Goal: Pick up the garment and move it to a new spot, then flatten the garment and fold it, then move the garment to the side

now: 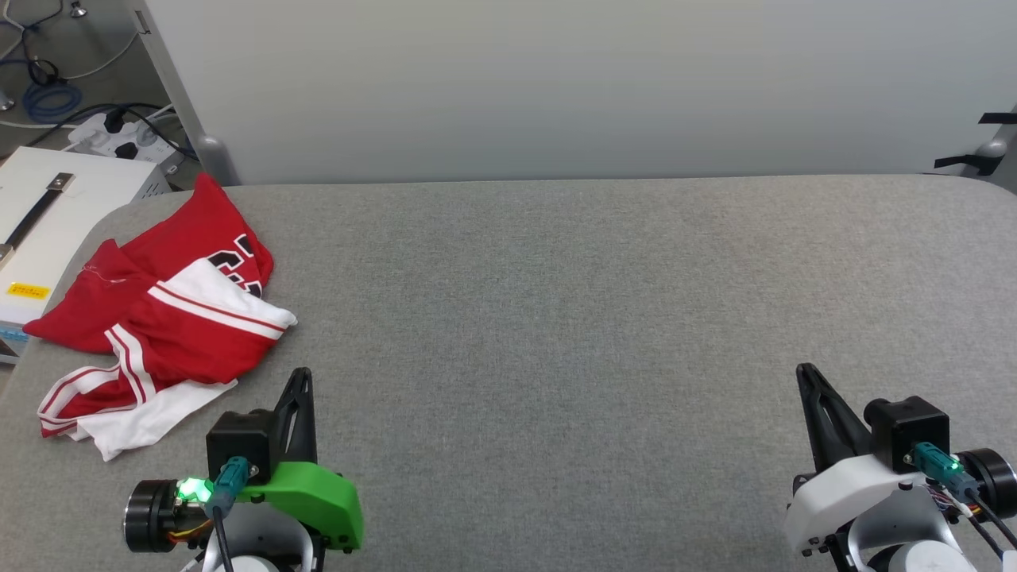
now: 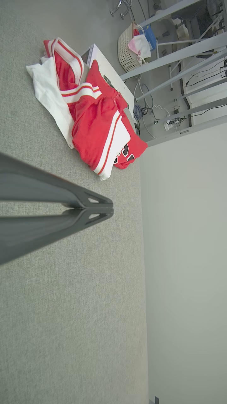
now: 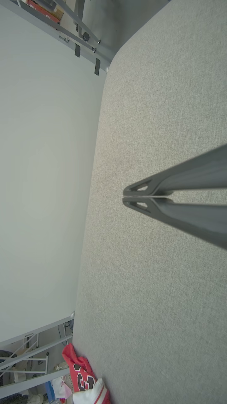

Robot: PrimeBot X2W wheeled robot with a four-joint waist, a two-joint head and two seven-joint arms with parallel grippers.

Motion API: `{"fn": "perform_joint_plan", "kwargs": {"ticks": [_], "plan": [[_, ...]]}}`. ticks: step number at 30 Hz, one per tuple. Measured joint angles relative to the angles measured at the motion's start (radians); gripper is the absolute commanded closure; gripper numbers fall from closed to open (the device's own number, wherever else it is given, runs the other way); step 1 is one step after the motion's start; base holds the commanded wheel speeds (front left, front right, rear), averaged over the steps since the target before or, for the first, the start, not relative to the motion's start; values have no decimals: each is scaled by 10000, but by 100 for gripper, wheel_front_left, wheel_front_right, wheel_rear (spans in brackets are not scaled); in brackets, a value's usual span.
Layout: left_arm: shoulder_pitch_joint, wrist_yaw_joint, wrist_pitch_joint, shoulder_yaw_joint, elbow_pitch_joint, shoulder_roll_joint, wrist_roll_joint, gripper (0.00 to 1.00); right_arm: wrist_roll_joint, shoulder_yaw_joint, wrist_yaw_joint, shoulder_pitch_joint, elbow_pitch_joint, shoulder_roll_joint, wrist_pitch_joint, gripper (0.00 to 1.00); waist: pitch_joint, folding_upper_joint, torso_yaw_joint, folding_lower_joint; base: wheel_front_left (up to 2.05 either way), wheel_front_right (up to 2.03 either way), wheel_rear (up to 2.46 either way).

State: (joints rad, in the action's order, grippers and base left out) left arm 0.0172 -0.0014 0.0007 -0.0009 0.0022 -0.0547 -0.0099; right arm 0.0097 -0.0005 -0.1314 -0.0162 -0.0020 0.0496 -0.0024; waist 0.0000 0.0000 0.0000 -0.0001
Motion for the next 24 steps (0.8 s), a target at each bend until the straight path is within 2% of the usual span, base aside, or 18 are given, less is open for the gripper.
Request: {"fn": "perform_joint_plan", "kwargs": {"ticks": [12, 13, 24], "plan": [[0, 0, 0, 0, 0, 0, 0, 100, 0, 0, 0, 0, 0, 0, 0, 100, 0, 0, 0, 0, 0, 0, 0], [5, 0, 0, 0, 0, -2, -4, 0, 4, 0, -2, -3, -2, 0, 0, 0, 0, 0, 0, 0, 0, 0, 0], [12, 71, -90, -44, -6, -2, -6, 0, 86, -82, 0, -7, -19, -4, -65, 0, 18, 0, 0, 0, 0, 0, 0]]}}
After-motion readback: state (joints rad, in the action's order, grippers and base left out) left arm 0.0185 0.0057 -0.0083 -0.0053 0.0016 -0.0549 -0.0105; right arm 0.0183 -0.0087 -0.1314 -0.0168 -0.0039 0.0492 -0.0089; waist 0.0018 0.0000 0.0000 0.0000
